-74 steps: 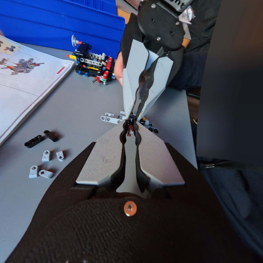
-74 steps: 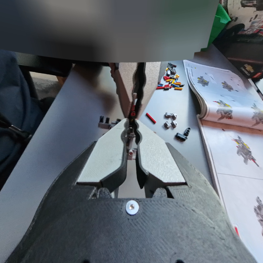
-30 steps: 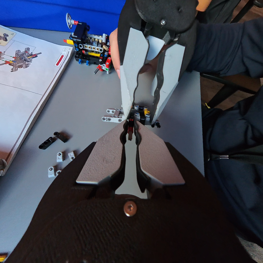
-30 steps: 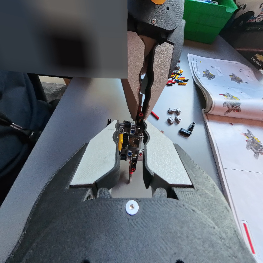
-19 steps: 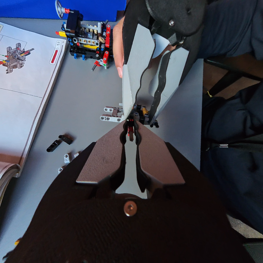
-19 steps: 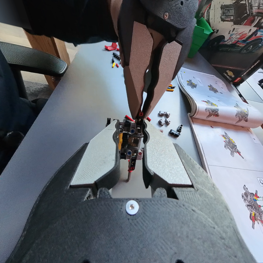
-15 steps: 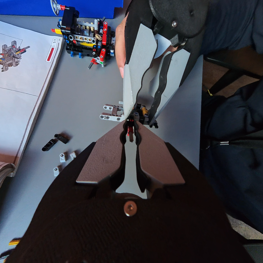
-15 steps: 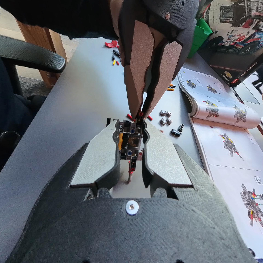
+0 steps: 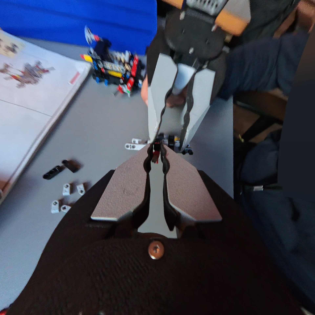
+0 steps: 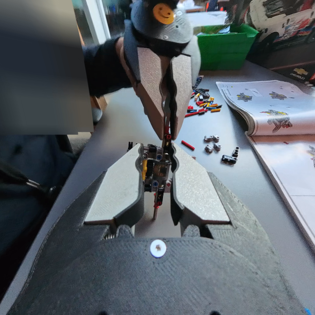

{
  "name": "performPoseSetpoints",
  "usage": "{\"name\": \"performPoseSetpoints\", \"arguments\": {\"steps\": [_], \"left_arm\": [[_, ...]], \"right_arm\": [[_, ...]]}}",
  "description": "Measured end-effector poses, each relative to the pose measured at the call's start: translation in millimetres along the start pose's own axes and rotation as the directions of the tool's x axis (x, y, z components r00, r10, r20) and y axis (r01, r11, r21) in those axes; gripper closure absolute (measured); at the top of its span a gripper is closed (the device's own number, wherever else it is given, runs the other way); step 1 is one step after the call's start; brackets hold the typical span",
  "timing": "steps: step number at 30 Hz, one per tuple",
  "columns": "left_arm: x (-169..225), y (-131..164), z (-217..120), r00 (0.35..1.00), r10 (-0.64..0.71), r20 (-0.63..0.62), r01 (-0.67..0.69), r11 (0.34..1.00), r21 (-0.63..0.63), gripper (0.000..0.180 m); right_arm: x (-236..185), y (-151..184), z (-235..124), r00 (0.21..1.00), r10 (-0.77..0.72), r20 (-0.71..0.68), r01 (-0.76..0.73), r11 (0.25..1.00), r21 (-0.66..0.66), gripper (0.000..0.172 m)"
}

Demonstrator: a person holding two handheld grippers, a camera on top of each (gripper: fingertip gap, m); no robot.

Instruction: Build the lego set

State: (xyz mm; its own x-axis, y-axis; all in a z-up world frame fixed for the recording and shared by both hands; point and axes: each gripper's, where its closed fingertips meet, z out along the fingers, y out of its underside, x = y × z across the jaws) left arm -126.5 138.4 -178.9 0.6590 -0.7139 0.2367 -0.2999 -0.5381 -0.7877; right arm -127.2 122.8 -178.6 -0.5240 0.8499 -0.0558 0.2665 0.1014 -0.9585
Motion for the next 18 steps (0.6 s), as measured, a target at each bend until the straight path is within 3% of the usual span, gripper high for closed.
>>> {"name": "performPoseSetpoints", "arguments": {"steps": [3,6,9,14,18], "left_arm": [[-9,-16,-10,0.998,-0.064,0.003,0.064,0.994,0.089,0.166],[-13,-11,-11,0.992,-0.125,-0.008,0.125,0.982,0.144,0.152],[-12,-6,-4,0.976,-0.205,-0.071,0.215,0.957,0.195,0.151],[-13,-19,-11,0.971,-0.208,-0.122,0.236,0.92,0.314,0.176],[-16,-18,-6,0.969,-0.205,-0.139,0.239,0.924,0.299,0.176]], "right_arm": [[11,-4,-5,0.998,0.064,-0.029,-0.062,0.997,0.05,0.144],[13,-7,-7,0.996,0.059,-0.06,-0.055,0.996,0.066,0.144],[14,-12,-8,0.994,0.097,-0.05,-0.091,0.99,0.112,0.144],[16,-12,-9,0.988,0.153,-0.013,-0.149,0.976,0.157,0.144],[20,-13,-13,0.981,0.192,0.008,-0.19,0.964,0.186,0.144]]}}
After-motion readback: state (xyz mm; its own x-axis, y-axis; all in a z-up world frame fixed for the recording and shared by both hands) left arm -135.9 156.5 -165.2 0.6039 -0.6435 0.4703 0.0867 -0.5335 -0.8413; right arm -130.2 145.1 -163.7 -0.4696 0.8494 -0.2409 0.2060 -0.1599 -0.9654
